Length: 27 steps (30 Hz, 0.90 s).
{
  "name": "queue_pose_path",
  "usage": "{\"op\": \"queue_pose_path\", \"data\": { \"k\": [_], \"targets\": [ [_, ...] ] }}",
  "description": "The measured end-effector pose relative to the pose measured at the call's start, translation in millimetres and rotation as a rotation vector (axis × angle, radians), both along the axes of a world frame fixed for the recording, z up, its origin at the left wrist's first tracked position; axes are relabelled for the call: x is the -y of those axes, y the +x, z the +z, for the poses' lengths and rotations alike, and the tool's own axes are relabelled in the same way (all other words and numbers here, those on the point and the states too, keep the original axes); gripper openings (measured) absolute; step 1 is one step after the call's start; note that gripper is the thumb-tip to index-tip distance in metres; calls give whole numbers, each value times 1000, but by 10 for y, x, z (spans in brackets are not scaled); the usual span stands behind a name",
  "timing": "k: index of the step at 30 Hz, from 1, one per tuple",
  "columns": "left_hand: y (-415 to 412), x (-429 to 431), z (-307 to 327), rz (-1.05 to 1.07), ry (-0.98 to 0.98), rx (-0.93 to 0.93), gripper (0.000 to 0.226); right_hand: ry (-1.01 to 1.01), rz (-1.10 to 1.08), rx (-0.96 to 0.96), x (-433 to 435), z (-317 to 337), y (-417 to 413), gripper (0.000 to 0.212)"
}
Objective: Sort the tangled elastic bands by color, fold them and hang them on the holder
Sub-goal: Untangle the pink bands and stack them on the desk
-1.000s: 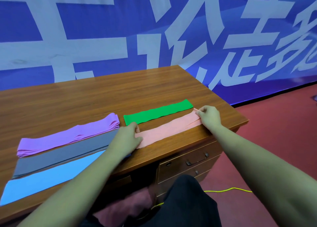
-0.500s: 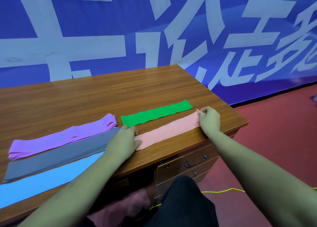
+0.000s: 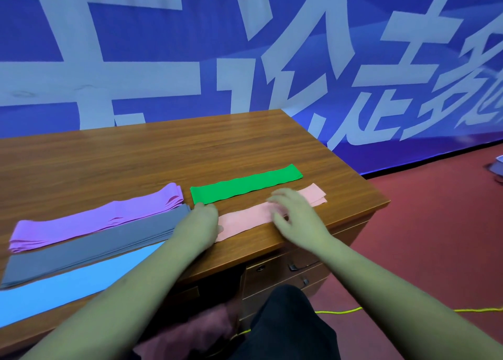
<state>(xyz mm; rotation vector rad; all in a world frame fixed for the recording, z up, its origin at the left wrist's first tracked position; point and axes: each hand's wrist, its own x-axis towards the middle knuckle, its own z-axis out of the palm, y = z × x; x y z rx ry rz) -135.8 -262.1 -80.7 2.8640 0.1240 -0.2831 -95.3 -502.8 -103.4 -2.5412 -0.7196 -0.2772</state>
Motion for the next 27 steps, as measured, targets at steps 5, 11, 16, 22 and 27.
{"op": "queue_pose_path", "data": {
  "k": [5,11,16,22,27],
  "targets": [
    [-3,30,23,2,-15,-5,30,-63,80,-70,-83,-192,-225,37],
    [-19,11,128,119,-286,73,12,-68,58,-94,-111,-187,-293,39],
    [-14,-70,217,311,-629,147,16,-126,26,-21,-255,-129,-385,40],
    [-143,-351,367,326,-686,229,15,-144,71,-74,-647,-13,-653,45],
    [-231,-351,459,229,-621,313,17,330,-51,-414,-849,273,-631,30]
  ]
}}
